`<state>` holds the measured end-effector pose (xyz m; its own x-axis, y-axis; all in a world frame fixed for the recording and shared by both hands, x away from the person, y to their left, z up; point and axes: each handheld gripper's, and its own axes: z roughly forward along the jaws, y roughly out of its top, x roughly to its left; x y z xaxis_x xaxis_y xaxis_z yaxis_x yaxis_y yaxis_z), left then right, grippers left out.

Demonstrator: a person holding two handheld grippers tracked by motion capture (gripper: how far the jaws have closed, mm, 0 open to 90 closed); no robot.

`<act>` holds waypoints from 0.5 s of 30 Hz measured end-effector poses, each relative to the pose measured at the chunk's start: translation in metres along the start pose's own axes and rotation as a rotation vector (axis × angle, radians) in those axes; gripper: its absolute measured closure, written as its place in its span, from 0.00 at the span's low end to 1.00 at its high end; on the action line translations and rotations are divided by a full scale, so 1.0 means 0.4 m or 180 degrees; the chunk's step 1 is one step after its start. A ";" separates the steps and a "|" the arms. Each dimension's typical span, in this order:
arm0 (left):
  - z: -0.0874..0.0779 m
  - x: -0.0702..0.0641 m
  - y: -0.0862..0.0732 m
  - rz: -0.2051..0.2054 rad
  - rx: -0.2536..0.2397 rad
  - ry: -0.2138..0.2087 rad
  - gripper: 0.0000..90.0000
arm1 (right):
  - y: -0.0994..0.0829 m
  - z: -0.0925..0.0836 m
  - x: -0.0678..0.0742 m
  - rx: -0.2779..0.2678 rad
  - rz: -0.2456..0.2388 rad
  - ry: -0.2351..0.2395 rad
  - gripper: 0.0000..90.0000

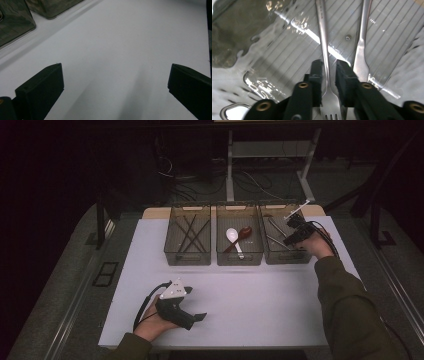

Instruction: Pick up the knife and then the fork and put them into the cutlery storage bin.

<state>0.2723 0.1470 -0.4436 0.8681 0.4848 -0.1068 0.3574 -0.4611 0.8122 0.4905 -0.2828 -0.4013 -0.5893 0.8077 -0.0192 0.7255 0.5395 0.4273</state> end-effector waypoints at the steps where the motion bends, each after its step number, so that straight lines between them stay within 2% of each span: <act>1: 0.000 0.000 0.000 0.0000 0.0000 -0.0002 0.00 | 0.000 -0.002 -0.001 -0.0020 0.0016 0.0007 0.79; 7: 0.000 0.001 0.000 -0.0007 -0.0002 0.0002 0.00 | -0.004 -0.026 -0.012 -0.0247 0.0158 0.0115 0.69; 15: -0.002 0.005 0.000 -0.0011 -0.0002 0.0018 0.00 | -0.012 -0.074 -0.020 -0.0609 0.0291 0.0181 0.52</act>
<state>0.2736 0.1486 -0.4435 0.8649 0.4905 -0.1066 0.3604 -0.4590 0.8121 0.4811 -0.2988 -0.3764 -0.5472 0.8335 0.0761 0.6993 0.4053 0.5888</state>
